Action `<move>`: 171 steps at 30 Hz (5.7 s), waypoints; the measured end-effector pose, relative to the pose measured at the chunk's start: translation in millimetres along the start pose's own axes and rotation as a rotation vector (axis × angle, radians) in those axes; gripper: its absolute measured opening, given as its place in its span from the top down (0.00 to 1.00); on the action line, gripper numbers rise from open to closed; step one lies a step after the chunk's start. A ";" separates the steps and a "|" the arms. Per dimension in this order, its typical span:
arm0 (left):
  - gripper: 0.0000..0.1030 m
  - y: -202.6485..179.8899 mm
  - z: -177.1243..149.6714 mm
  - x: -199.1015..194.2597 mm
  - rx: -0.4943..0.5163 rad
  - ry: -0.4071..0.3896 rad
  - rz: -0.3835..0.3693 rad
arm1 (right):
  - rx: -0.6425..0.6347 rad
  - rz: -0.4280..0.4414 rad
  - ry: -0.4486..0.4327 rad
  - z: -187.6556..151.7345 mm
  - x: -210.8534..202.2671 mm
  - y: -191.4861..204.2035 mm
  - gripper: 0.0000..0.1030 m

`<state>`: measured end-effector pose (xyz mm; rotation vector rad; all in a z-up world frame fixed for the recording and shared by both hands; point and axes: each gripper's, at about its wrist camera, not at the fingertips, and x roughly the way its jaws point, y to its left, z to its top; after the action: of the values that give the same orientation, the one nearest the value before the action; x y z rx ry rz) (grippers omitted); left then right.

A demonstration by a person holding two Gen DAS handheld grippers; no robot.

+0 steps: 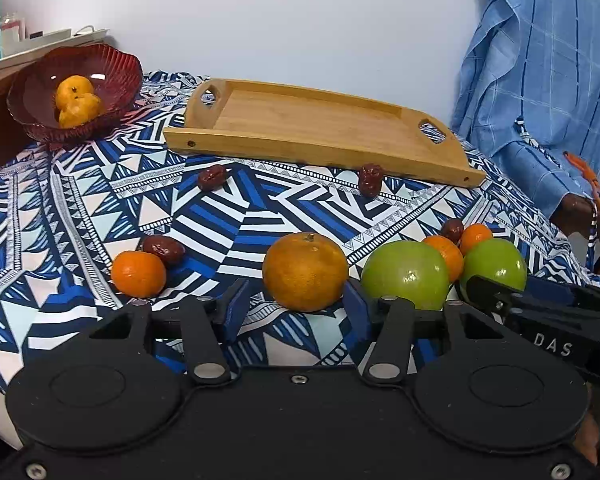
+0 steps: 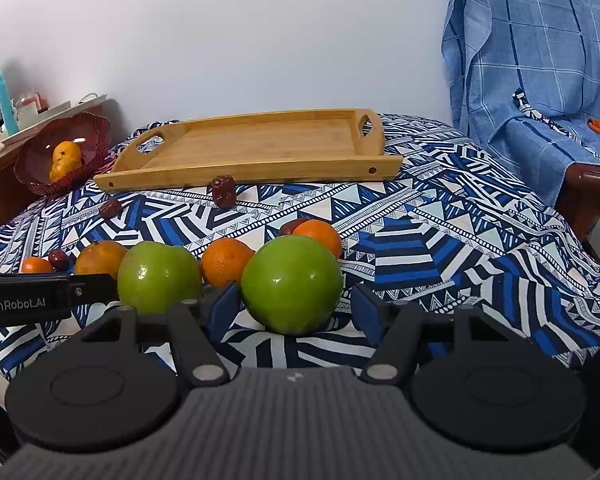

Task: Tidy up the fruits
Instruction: 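Grasp the large orange with the left tool while the right tool grasps a green apple, then lower the orange onto the wooden tray and open the left tool while the right tool places the apple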

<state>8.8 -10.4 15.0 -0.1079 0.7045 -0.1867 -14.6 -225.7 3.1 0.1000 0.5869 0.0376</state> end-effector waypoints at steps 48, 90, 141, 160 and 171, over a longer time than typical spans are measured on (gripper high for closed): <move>0.54 1.5 46.4 -1.8 -0.028 -0.091 0.022 | 0.063 0.056 -0.145 43.9 -2.6 -13.7 0.42; 0.54 -7.5 154.2 164.0 -0.063 -0.034 0.054 | 0.090 0.090 -0.013 135.6 156.0 -52.4 0.42; 0.53 -17.5 146.6 178.5 0.043 -0.026 0.100 | 0.084 0.076 0.045 135.2 177.5 -48.7 0.41; 0.28 -21.4 146.0 170.7 0.058 -0.003 0.135 | 0.061 0.099 0.039 140.7 168.1 -47.9 0.25; 0.11 -23.0 138.8 136.2 0.061 -0.005 0.126 | 0.067 0.090 -0.015 143.5 146.7 -54.5 0.16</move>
<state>197.8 -56.1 37.6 -0.0059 0.6977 -0.0875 187.4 -282.5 35.4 0.1913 0.5690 0.1041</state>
